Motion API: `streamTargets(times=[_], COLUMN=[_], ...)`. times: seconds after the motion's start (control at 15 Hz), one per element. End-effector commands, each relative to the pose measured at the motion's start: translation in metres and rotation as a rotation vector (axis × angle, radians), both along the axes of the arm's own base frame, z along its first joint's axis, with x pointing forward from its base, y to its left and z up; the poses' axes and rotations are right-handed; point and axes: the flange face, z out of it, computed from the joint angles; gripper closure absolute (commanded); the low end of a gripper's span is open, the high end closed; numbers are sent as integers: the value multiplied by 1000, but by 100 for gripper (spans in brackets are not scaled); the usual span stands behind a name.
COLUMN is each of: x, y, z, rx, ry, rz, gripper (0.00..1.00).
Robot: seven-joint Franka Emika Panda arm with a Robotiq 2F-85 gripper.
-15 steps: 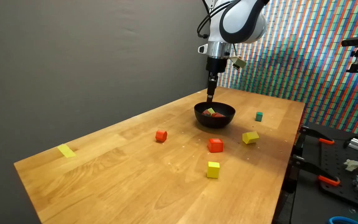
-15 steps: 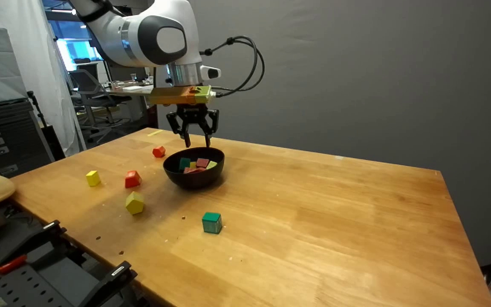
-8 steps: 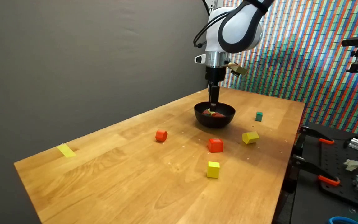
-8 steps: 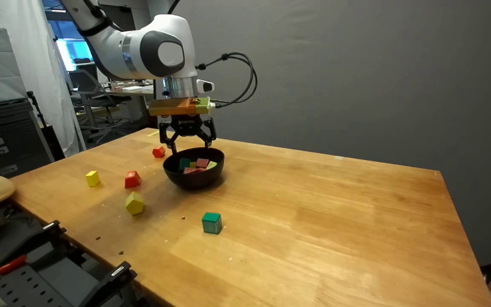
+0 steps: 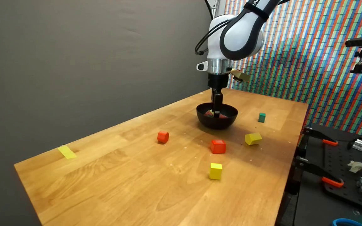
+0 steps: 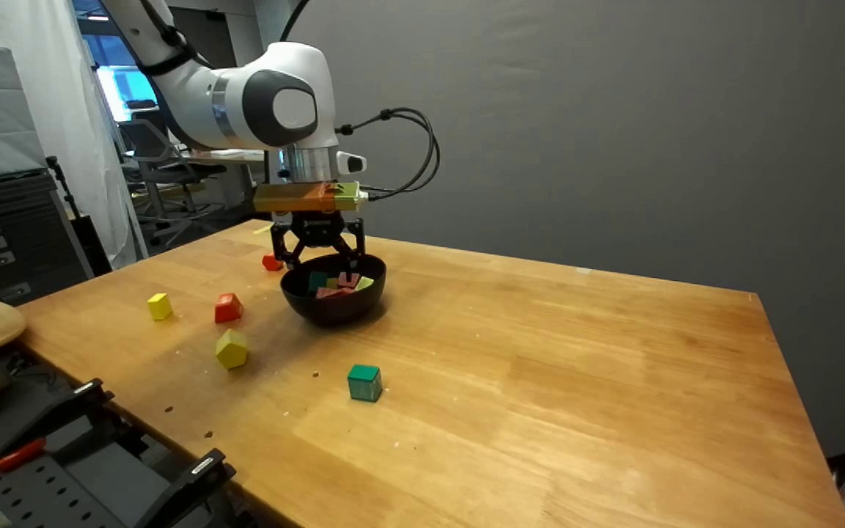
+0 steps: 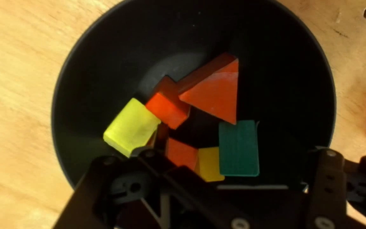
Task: Take the blocks in the bowl and put them on the table
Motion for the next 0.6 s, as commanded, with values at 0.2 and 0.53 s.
streamTargets(times=[0.2, 0.53], x=[18, 17], y=[11, 9], z=[-11, -10], rx=[19, 32], ry=[10, 18], rz=[15, 1], gripper=[12, 47])
